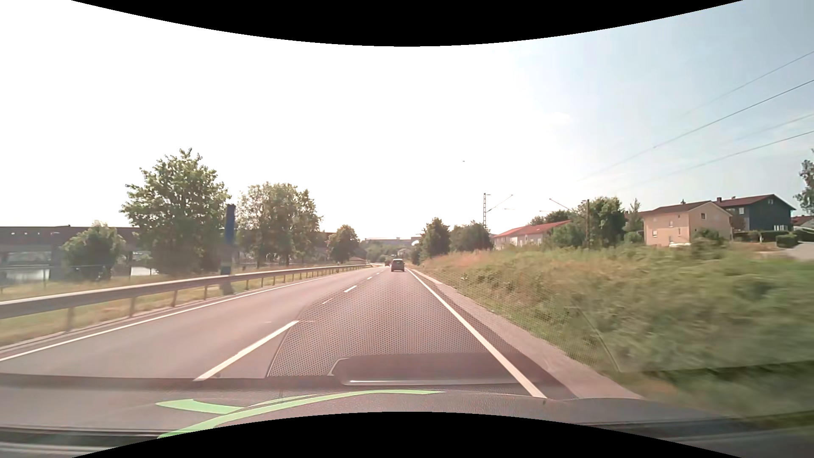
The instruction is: Follow the waypoints while adhering to traffic rules and regulations
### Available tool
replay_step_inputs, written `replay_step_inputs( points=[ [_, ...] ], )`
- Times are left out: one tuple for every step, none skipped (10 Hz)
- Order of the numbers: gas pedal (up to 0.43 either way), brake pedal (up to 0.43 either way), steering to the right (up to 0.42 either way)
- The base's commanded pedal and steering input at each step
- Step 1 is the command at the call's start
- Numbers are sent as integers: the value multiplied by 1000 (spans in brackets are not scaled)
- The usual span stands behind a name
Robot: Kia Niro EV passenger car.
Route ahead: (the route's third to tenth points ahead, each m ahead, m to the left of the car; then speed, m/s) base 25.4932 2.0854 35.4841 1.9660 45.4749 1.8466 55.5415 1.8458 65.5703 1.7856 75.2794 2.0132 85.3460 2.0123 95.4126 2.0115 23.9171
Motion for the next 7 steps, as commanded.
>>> replay_step_inputs(
  points=[
    [169,0,-1],
    [169,0,-1],
    [169,0,-1],
    [169,0,-1],
    [169,0,-1],
    [169,0,-1],
    [118,0,-1]
  ],
)
